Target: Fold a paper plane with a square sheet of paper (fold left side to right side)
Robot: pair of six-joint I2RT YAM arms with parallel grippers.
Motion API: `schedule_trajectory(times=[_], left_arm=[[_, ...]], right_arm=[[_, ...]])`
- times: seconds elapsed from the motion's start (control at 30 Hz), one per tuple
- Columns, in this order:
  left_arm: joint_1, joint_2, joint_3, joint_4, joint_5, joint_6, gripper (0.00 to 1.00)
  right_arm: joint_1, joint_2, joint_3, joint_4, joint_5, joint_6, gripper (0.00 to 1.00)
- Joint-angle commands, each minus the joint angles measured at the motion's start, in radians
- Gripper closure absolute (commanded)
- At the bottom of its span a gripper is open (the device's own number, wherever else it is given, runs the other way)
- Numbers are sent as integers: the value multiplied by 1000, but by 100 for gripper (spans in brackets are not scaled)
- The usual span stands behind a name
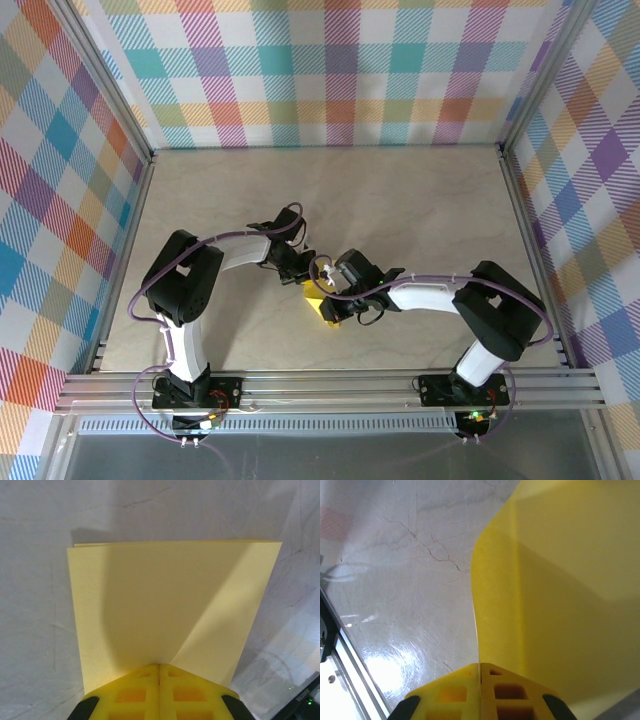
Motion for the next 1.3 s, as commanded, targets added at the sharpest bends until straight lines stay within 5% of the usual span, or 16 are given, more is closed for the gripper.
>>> schedule_trajectory(times=[0.0, 1.27], left_arm=[[-11, 35, -17, -88, -91, 25, 100], [-31, 34, -19, -98, -115, 22, 100]], right_arm=[[-16, 10, 3, -7, -34, 31, 100], [-66, 75, 116, -186, 81, 13, 100]])
